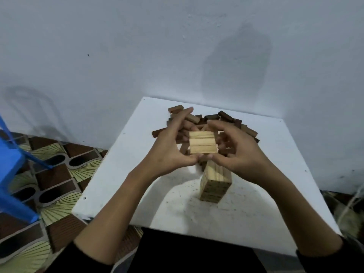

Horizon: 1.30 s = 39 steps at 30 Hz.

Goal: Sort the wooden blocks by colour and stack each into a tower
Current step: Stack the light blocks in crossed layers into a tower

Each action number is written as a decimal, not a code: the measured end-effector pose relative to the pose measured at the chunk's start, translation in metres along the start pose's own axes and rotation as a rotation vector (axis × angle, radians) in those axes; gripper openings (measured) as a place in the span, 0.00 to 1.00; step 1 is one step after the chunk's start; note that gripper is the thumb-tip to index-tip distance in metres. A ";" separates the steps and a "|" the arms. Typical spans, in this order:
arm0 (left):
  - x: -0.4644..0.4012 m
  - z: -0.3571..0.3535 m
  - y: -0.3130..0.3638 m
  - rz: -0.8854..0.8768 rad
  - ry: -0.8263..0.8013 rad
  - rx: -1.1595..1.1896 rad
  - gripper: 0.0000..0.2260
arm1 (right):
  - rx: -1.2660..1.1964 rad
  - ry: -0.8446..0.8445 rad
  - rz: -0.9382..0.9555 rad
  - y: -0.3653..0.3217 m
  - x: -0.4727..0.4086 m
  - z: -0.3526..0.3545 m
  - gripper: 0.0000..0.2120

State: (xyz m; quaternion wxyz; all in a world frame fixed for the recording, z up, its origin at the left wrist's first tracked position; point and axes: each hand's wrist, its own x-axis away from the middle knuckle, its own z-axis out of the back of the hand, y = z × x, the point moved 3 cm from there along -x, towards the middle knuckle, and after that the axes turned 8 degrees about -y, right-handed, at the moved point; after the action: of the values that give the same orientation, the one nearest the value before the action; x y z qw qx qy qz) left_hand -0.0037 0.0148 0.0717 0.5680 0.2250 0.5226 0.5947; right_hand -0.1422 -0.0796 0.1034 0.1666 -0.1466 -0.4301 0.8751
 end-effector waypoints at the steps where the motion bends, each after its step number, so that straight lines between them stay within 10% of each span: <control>1: -0.002 -0.008 -0.001 0.002 -0.035 0.010 0.43 | 0.014 0.000 -0.011 0.007 0.004 0.005 0.32; 39: 0.000 -0.062 -0.028 0.141 -0.290 -0.110 0.44 | 0.147 -0.082 -0.085 0.083 0.039 0.001 0.38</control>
State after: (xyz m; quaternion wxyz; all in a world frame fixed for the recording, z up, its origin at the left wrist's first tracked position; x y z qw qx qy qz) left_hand -0.0444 -0.0134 0.0251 0.6057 0.3132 0.3848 0.6220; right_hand -0.1913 -0.1118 0.0327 0.1963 -0.0796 -0.3770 0.9017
